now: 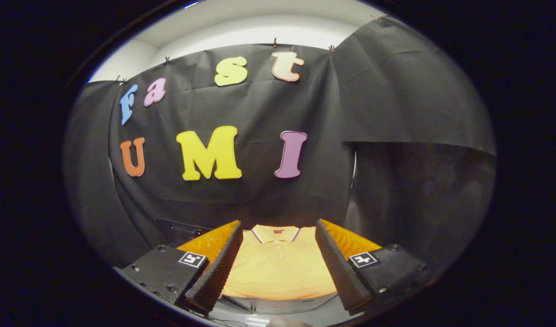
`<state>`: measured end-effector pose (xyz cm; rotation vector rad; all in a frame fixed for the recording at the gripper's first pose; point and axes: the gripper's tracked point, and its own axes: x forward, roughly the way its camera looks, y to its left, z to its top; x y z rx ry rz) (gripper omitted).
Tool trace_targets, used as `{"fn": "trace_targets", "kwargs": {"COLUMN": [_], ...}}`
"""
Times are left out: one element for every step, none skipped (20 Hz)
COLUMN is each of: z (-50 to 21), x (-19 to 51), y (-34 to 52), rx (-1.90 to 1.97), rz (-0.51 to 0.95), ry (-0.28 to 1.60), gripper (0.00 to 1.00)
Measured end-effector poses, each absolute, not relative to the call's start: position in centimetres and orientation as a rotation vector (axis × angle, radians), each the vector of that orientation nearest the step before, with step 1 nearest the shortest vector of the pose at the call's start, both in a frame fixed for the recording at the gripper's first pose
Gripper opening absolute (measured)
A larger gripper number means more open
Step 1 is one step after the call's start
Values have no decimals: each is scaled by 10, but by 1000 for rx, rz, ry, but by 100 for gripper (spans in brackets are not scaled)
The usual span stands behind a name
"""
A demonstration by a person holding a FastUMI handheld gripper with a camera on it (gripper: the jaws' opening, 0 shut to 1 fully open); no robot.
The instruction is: Put the clothes into the washing machine and then close the washing machine lid.
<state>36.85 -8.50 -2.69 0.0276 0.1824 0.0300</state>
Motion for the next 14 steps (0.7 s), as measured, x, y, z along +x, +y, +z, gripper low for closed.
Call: {"fn": "trace_targets", "kwargs": {"z": [-33,-40,-48,-55,-63,-72,-82,-92,-103,-113,-123,-134,-144,-155], "x": [382,395,408,420,433,444,455,465,473,482,490,499,507,511], "y": [-87,-86,-87,-87,-88,-87,-86,-85,-85,-83,-82,-83,-83,-83], "rx": [19,17,16,13,10,6,4,6,6,6,6,3,2,7], "rz": [28,27,29,29,28,31,32,37,43,49,54,57,57,63], "ry": [200,214,230,251,268,286,312,333,361,389,410,436,466,492], "gripper": [100,100,100,100,100,100,100,100,100,100,100,100,100,100]}}
